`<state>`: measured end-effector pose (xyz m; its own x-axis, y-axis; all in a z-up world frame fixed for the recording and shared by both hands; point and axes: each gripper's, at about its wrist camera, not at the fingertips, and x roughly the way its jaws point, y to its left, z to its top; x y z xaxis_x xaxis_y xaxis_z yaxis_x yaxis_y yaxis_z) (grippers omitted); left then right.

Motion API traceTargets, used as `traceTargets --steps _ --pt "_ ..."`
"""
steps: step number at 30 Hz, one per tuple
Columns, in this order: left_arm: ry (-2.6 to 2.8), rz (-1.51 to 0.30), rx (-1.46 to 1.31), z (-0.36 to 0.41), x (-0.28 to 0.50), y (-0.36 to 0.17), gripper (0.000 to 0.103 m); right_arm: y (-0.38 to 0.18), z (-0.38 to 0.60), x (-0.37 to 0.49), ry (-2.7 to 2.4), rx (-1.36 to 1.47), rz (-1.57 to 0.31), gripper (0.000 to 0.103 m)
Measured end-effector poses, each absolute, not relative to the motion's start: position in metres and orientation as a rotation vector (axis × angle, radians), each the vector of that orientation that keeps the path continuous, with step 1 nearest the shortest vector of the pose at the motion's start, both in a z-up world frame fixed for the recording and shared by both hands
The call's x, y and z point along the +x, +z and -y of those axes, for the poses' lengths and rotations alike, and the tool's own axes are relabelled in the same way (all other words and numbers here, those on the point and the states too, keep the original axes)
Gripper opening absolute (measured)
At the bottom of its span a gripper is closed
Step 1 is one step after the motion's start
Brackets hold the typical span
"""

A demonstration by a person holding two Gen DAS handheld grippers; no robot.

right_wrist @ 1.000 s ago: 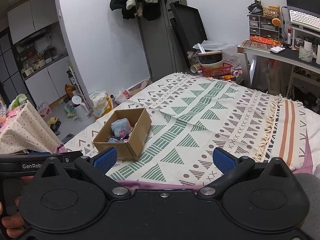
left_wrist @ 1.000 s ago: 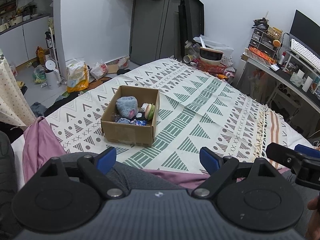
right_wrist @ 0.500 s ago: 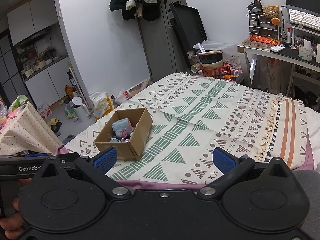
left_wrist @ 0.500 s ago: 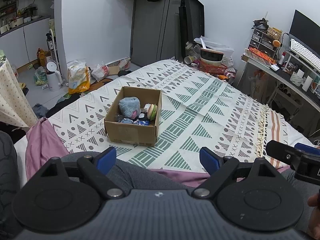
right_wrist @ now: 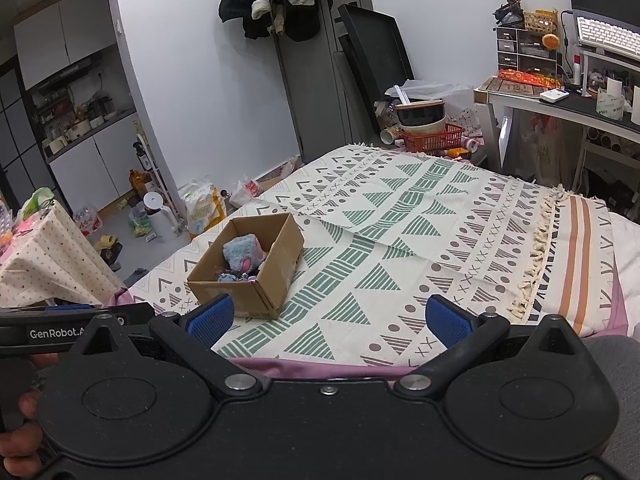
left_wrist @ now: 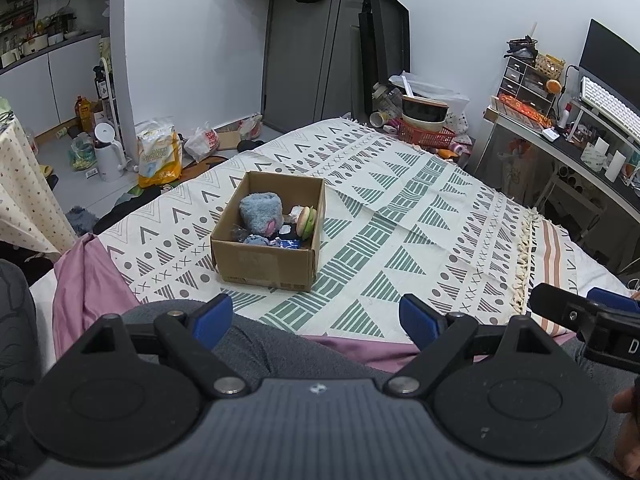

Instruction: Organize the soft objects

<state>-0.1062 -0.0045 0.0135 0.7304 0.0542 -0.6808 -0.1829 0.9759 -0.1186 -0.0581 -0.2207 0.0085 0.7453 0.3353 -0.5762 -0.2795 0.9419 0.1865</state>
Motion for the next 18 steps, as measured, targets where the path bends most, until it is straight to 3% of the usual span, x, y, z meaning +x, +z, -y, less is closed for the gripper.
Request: traceTargets --steps 18 --pt "0.141 -0.750 -0.169 0.0056 -0.1059 0.0114 0.089 0.0016 0.2176 -0.0563 0.357 0.103 -0.669 0.103"
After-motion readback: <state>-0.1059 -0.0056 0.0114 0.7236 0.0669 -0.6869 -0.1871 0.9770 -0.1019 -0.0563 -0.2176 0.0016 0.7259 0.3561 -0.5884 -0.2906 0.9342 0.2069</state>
